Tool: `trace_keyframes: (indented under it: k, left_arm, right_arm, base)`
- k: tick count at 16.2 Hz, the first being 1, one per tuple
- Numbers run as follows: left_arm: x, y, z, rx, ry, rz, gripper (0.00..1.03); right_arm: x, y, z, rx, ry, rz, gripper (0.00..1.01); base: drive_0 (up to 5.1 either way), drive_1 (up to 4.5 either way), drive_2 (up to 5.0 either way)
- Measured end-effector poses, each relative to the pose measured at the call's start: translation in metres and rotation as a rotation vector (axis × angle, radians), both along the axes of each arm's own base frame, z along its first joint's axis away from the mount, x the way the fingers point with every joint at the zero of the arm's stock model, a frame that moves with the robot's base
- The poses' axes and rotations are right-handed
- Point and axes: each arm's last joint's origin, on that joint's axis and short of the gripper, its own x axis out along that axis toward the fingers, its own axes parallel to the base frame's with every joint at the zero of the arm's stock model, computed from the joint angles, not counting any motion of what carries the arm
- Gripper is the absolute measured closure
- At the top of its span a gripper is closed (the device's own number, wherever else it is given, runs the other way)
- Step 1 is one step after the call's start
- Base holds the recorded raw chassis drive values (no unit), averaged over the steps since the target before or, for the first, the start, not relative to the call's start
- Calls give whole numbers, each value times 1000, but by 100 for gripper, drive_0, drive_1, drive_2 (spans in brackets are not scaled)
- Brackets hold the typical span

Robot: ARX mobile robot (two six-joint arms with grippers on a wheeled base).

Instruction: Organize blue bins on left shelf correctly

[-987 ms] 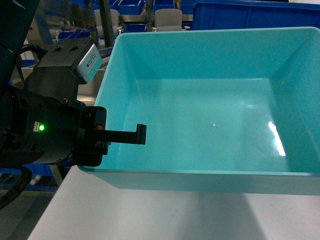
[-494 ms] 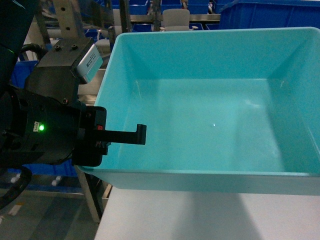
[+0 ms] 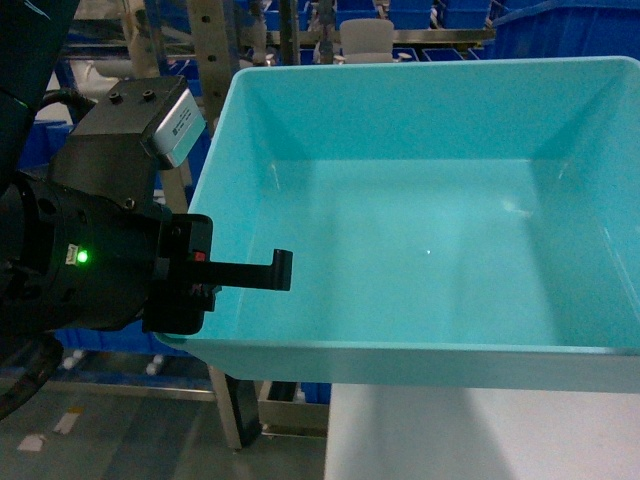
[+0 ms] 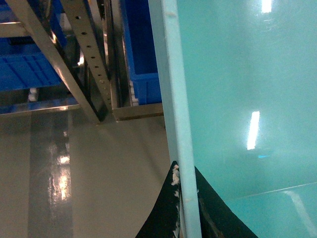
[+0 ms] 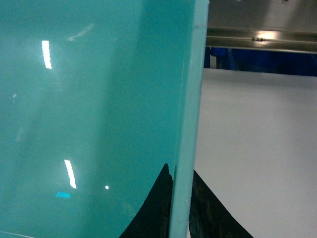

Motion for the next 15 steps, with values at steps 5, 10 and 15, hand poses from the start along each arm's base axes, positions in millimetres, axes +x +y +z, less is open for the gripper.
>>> trace_keyframes:
  k: [5,10,15]
  left_arm:
    - [0,0,0,-1,-3,0,101]
    - [0,0,0,-1,-3,0,101]
    - [0,0,0,-1,-3,0,101]
  right_arm:
    - [0,0,0,0,-4,0,94]
    - [0,0,0,0,-2,0,94]
    - [0,0,0,0,-3,0,94]
  base:
    - [-506,240,240]
    - [-511,235,235]
    - [-511,235,235]
